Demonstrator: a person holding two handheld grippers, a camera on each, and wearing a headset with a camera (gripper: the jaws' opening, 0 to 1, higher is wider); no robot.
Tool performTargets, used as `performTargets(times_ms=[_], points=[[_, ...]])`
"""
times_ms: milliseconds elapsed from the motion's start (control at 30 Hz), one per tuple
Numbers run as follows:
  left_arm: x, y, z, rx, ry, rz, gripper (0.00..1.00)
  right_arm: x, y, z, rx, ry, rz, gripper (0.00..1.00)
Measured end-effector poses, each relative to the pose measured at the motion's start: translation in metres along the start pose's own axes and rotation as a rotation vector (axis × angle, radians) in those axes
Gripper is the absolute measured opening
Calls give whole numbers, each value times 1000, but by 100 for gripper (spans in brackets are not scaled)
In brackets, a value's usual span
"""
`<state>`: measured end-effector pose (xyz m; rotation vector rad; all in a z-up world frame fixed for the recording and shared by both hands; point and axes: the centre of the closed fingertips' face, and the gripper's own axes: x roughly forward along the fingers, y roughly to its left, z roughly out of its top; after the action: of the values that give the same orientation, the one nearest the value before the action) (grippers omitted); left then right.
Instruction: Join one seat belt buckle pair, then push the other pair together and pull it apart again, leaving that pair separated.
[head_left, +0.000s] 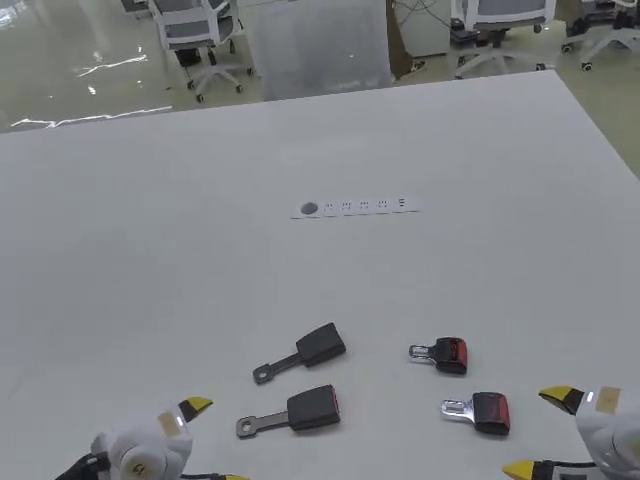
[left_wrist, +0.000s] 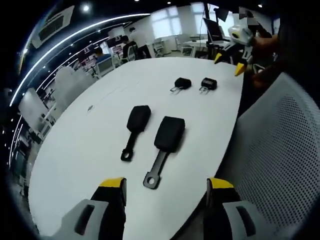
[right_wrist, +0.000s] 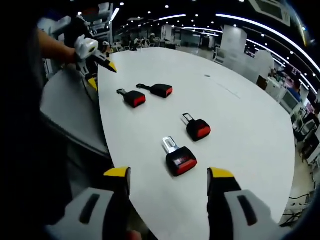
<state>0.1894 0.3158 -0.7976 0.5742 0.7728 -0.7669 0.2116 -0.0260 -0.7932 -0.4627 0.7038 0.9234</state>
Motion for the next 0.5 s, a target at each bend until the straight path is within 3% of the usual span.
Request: performTargets(times_ms=[33,200,500], points=[[4,1,5,43,-2,-6,65,1,0,1,-5,3,3,62],[16,6,21,79,-9,-27,64,9,1,5,-59,35,27,58],[44,15,34,147,19,-81,56,29,-7,9,-127,62,72,53]])
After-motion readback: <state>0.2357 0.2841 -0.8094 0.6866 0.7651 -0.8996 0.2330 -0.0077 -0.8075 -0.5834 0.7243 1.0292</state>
